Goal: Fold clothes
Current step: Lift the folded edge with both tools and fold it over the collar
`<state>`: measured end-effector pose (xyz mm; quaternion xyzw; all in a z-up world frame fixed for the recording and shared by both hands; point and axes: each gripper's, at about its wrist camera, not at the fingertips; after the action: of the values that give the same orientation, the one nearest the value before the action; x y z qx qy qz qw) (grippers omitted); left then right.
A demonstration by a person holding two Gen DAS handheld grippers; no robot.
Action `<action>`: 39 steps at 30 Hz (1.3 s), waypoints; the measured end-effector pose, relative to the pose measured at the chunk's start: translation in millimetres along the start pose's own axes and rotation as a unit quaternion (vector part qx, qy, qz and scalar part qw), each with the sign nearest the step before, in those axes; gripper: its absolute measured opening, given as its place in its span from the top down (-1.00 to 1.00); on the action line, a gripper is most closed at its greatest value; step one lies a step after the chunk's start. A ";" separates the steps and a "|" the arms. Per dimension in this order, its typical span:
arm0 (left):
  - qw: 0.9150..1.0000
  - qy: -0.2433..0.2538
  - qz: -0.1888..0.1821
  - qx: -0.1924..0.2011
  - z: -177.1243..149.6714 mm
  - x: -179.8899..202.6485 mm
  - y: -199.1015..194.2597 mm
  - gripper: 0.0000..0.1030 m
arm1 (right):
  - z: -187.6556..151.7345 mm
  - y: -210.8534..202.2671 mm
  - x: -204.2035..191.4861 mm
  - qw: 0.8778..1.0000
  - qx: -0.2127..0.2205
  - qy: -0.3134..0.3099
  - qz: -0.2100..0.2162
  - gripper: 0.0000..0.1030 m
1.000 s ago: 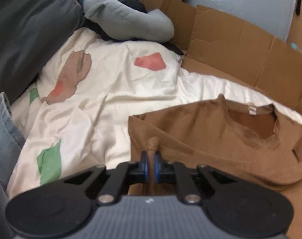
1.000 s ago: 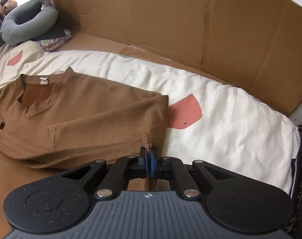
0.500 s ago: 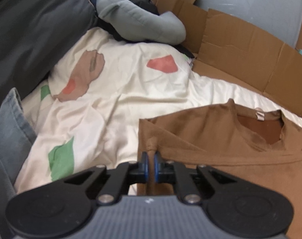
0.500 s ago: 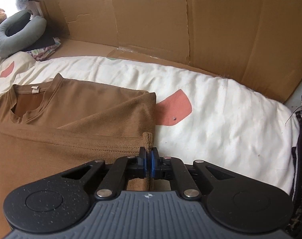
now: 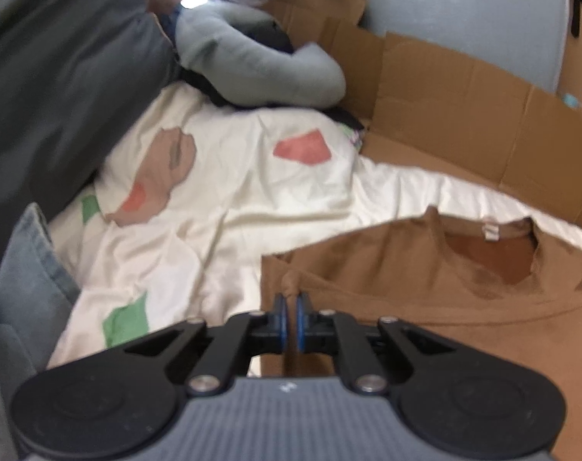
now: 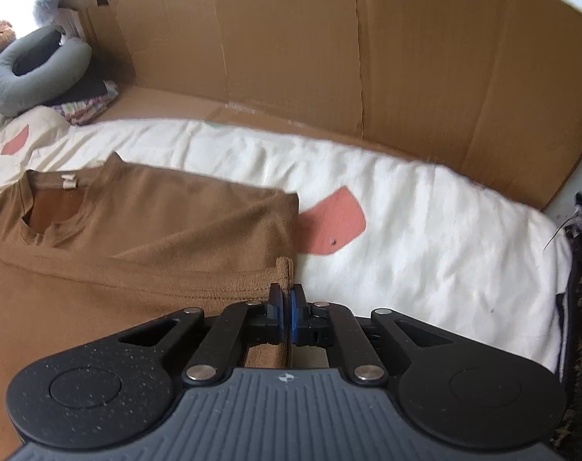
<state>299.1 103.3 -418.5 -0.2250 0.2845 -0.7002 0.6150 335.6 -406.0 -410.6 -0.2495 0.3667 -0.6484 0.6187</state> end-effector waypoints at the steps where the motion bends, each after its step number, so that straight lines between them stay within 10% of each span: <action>1: 1.000 -0.002 0.001 0.006 1.3 -0.7 -4.8 0.91 | 0.7 -4.2 -0.1 1.000 0.006 0.001 0.000 0.97; 19: 0.995 -0.019 0.013 0.093 33.3 -2.6 -75.2 0.92 | 22.3 -73.6 -7.8 0.995 0.096 0.024 0.005 0.97; 39: 0.992 -0.026 0.034 0.123 78.7 -3.5 -62.2 0.92 | 79.9 -71.8 -22.0 0.990 0.135 0.033 -0.007 0.97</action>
<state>306.3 102.3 -318.4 -0.1565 0.1876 -0.7026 0.6684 355.6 -400.1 -303.0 -0.1452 0.2944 -0.7044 0.6294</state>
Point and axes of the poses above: each gripper's, at about its wrist camera, not at the fingertips, and y roughly the way its jaws point, x to its right, z to its top, and after that the axes turned 6 degrees about y, right-handed
